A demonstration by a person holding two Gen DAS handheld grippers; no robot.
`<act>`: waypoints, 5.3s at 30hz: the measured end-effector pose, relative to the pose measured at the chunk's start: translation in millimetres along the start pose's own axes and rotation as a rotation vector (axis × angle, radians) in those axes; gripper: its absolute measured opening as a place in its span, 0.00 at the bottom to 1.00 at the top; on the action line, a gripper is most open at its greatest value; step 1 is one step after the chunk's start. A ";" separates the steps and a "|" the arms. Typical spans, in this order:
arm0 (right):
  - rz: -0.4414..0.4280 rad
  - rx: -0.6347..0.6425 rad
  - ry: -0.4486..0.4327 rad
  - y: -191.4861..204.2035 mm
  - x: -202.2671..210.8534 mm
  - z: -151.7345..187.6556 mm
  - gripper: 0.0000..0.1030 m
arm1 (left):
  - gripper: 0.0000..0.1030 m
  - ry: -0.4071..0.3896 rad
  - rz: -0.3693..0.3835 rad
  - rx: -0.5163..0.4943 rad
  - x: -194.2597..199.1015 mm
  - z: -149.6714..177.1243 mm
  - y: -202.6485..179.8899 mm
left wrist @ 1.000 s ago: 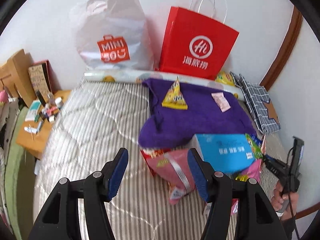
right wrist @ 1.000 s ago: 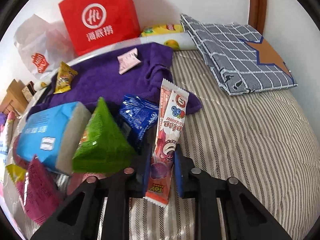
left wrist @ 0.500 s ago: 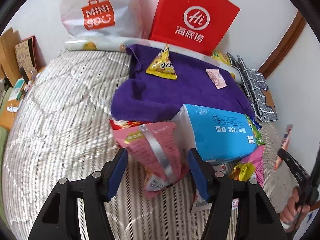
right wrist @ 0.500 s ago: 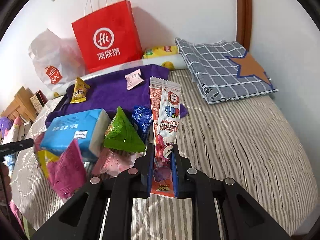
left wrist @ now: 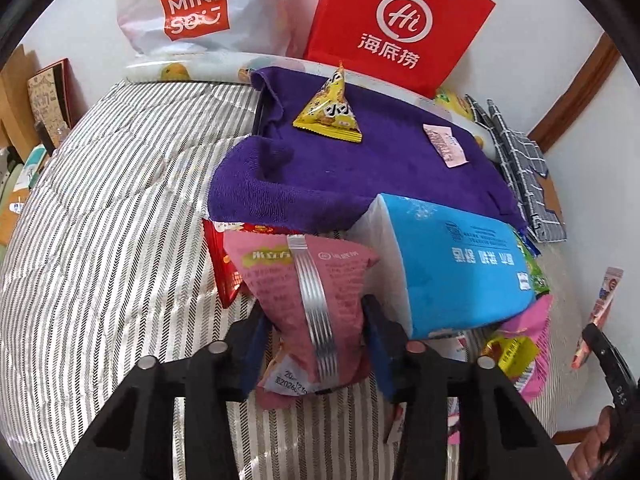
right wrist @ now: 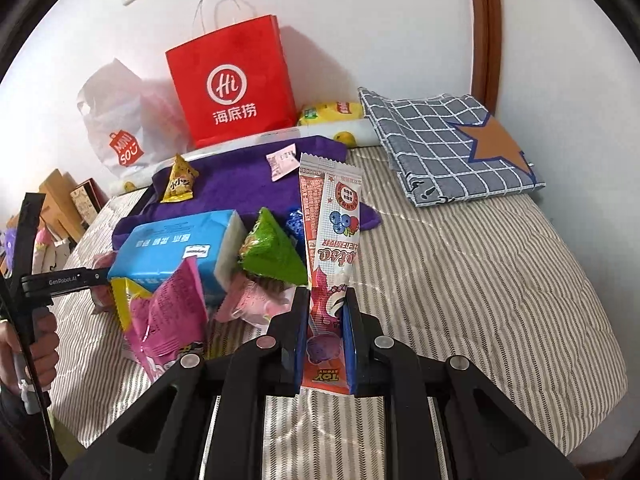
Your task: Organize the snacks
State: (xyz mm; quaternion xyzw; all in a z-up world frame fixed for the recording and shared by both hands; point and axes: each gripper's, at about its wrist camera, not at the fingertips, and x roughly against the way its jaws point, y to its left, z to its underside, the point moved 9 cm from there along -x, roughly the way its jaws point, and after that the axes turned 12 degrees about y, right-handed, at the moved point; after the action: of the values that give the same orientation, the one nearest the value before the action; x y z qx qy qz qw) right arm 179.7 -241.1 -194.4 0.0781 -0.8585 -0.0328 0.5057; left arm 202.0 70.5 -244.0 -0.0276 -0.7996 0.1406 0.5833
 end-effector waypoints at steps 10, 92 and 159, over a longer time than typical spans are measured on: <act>-0.010 0.027 -0.008 23.1 7.8 2.1 0.15 | 0.38 -0.067 0.052 -0.042 35.8 14.5 -1.4; -0.056 0.083 -0.172 93.1 29.3 -115.3 0.15 | 0.38 -0.232 0.132 -0.189 92.4 -63.6 -73.8; -0.004 0.121 0.101 88.0 -132.4 -161.3 0.51 | 0.40 -0.021 0.035 -0.086 -45.2 -133.1 -14.4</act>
State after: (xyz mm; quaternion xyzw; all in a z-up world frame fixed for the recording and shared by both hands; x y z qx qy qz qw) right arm 374.8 -128.6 -218.3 0.1119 -0.8321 0.0219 0.5428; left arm 343.3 73.0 -244.8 -0.0650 -0.8103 0.1167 0.5706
